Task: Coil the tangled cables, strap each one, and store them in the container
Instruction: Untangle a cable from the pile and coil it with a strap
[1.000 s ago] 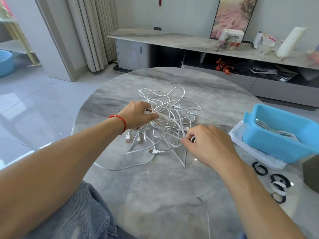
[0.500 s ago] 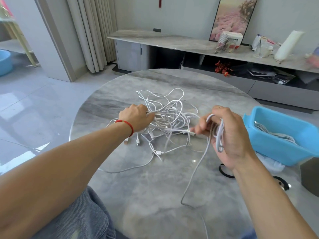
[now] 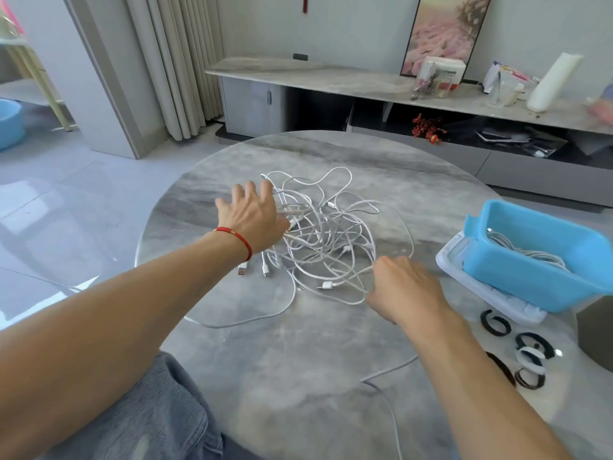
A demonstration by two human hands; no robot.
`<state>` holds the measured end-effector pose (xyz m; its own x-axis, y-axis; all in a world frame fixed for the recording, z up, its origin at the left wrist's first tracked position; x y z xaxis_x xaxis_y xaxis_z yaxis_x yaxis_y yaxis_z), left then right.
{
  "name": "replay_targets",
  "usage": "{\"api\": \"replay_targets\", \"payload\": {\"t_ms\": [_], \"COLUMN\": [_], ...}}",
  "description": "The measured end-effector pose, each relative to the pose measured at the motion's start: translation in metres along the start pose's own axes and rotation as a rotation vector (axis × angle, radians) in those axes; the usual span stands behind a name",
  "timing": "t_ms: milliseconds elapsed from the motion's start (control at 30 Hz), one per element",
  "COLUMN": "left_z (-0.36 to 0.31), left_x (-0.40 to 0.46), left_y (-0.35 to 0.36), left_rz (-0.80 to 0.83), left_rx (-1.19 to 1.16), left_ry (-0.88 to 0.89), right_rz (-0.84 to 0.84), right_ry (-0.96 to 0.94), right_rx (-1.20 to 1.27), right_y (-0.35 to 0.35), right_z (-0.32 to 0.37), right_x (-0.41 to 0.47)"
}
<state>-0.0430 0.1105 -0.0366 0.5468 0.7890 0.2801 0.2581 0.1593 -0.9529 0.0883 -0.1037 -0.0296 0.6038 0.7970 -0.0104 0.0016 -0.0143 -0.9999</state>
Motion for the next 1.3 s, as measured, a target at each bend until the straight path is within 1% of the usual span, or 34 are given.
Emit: {"api": "replay_targets", "payload": {"t_ms": [33,100,133,167,200,233,300,333,400,433,500,533,600,633,667,733,833,900,933,967,1033,1133,1167,1200,1300], "left_z": [-0.006,-0.022,-0.028,-0.034,-0.039,-0.043,-0.050,-0.053,-0.057,-0.057,-0.052,-0.049,-0.045,-0.044,-0.043,-0.042,-0.040,-0.036,-0.033,-0.031,-0.026,-0.031,-0.037,-0.045,-0.072], "left_x": [-0.003,-0.012,-0.017,-0.024,-0.030,-0.036,-0.041,-0.040,-0.033,-0.028,-0.022,-0.020,-0.017,-0.017,-0.015,-0.012,-0.010,-0.012,-0.011,-0.011,-0.008,-0.016,-0.021,-0.027,-0.048], "left_y": [-0.004,-0.016,-0.020,-0.020,-0.017,-0.011,0.003,0.008,0.012,0.014,0.020,0.023,0.026,0.025,0.024,0.020,0.013,0.010,0.009,0.009,0.005,-0.011,-0.018,-0.025,-0.043], "left_rz": [-0.039,-0.113,-0.115,-0.097,-0.063,-0.032,0.007,0.009,-0.017,-0.033,-0.037,-0.018,0.017,0.036,0.060,0.112,0.166,0.196,0.213,0.241,0.297,0.407,0.402,0.343,-0.026], "left_rx": [-0.012,-0.166,-0.249,-0.298,-0.310,-0.287,-0.213,-0.219,-0.298,-0.310,-0.263,-0.244,-0.299,-0.354,-0.399,-0.451,-0.540,-0.619,-0.636,-0.630,-0.533,-0.409,-0.405,-0.434,-0.621], "left_ry": [0.122,0.468,0.639,0.771,0.856,0.899,0.887,0.847,0.788,0.770,0.731,0.709,0.663,0.624,0.583,0.540,0.544,0.502,0.472,0.445,0.443,0.569,0.624,0.685,0.811], "right_rz": [0.035,0.056,0.057,0.046,0.024,-0.032,-0.139,-0.131,-0.002,0.033,0.025,0.031,0.088,0.116,0.125,0.077,-0.078,-0.169,-0.203,-0.225,-0.259,-0.260,-0.252,-0.244,-0.217], "right_ry": [-0.007,-0.023,-0.026,-0.032,-0.034,-0.036,-0.046,-0.053,-0.065,-0.068,-0.075,-0.089,-0.152,-0.184,-0.194,-0.127,0.002,0.060,0.091,0.124,0.178,0.217,0.217,0.215,0.198], "right_rx": [-0.012,0.029,0.105,0.225,0.362,0.489,0.695,0.814,1.083,1.168,1.324,1.452,1.701,1.775,1.810,1.789,1.608,1.454,1.419,1.422,1.502,1.675,1.731,1.792,2.018], "right_y": [0.001,0.002,0.002,0.001,-0.002,-0.008,-0.022,-0.028,-0.038,-0.043,-0.055,-0.060,-0.068,-0.071,-0.071,-0.067,-0.061,-0.056,-0.054,-0.052,-0.053,-0.060,-0.062,-0.064,-0.069], "right_z": [0.001,0.000,-0.002,-0.005,-0.007,-0.010,-0.015,-0.016,-0.017,-0.017,-0.021,-0.023,-0.027,-0.029,-0.031,-0.035,-0.035,-0.034,-0.033,-0.032,-0.032,-0.035,-0.035,-0.035,-0.032], "right_x": [-0.001,-0.001,0.000,0.002,0.002,0.003,0.001,-0.001,-0.006,-0.008,-0.011,-0.012,-0.014,-0.014,-0.014,-0.011,-0.007,-0.004,-0.003,-0.002,0.000,0.001,0.000,-0.001,-0.004]}}
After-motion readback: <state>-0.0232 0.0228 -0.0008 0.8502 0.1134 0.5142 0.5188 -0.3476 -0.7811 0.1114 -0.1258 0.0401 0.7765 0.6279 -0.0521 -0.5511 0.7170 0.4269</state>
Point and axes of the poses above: each hand's wrist, its own x-axis towards the middle knuckle, its own y-axis out of the palm, z = x × y, the point moved 2 cm from there along x, towards the middle knuckle, and after that the axes turned 8 degrees about -z, right-handed, at the moved point
